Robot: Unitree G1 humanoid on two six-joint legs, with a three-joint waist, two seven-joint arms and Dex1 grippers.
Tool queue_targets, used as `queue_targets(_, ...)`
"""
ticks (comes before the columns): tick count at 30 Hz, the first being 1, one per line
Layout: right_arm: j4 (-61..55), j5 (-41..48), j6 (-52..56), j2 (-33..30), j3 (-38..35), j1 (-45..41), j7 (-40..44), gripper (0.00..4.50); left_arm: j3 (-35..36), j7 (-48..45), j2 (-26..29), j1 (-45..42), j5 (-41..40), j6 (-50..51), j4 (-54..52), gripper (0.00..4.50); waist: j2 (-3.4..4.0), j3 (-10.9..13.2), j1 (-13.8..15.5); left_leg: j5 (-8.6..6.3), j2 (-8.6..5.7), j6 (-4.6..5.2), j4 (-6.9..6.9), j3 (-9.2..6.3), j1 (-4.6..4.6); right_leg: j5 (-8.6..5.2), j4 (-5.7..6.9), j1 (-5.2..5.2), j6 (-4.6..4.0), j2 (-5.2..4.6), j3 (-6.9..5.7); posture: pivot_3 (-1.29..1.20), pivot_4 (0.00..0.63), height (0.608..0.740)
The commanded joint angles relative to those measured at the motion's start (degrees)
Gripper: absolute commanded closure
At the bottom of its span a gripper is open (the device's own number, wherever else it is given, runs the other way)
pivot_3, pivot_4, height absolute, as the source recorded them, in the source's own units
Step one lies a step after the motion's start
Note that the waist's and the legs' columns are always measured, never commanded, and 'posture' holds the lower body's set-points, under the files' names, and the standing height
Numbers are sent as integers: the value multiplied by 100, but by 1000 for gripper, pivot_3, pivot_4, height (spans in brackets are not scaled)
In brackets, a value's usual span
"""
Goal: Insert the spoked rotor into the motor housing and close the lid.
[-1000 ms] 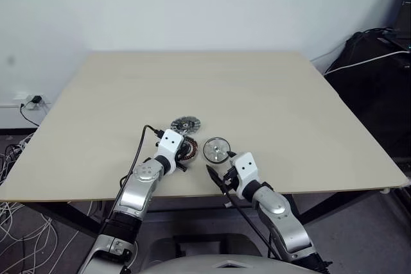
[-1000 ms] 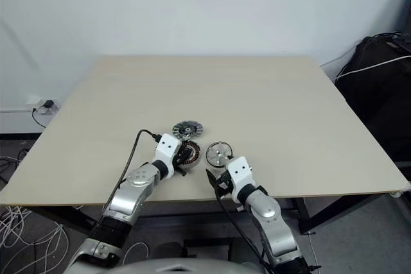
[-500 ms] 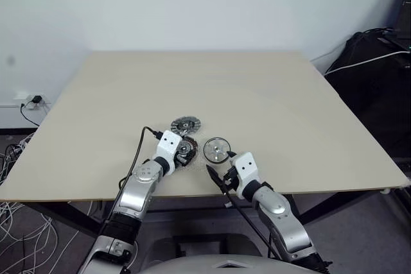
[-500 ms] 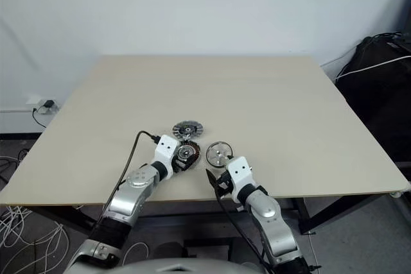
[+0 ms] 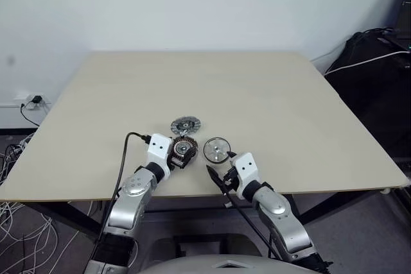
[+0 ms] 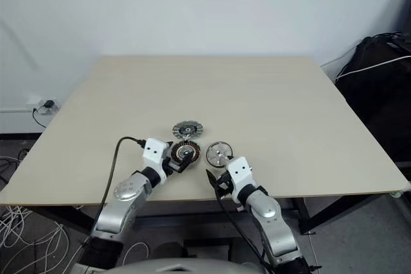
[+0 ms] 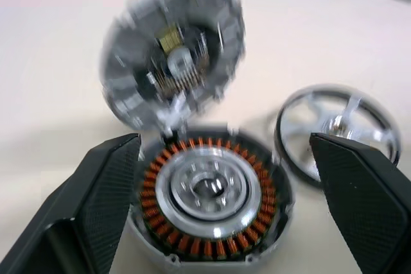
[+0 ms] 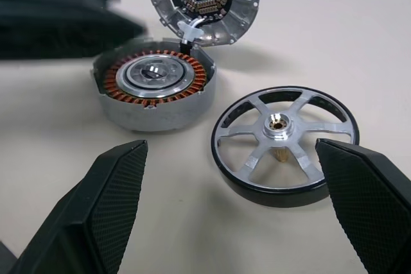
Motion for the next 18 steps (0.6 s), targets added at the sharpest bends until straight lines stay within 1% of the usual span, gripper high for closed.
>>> queue_targets(1, -186, 25, -93, 15, -61, -65, 20, 0, 172, 107, -6, 267, -88, -346, -511, 64, 0, 0, 0, 0, 0, 0, 0, 0, 0, 0, 0, 0, 0, 0, 0, 0, 0, 740)
queue_targets(9, -113, 20, -54, 63, -29, -199, 53, 0, 517, 643, -58, 746, 5, -400, -461, 64, 0, 0, 2, 0, 0, 1, 0, -1, 3, 0, 0, -1, 1, 0, -2, 0, 0, 740)
queue_targets(12, -96, -41, -33, 128, 4, -327, 19, 0, 608, 832, -151, 853, -12, -436, -445, 689, 0, 0, 3, 0, -1, 1, 0, -1, 3, 0, 0, -1, 1, 0, -3, 0, 0, 740)
queue_targets(18, 109, -191, 430, 348, 43, -785, -182, 0, 549, 883, -236, 1055, -21, -491, -436, 2658, 0, 0, -12, 0, -1, 1, 0, 1, 2, 0, 1, -1, 0, 0, -3, 0, 0, 740)
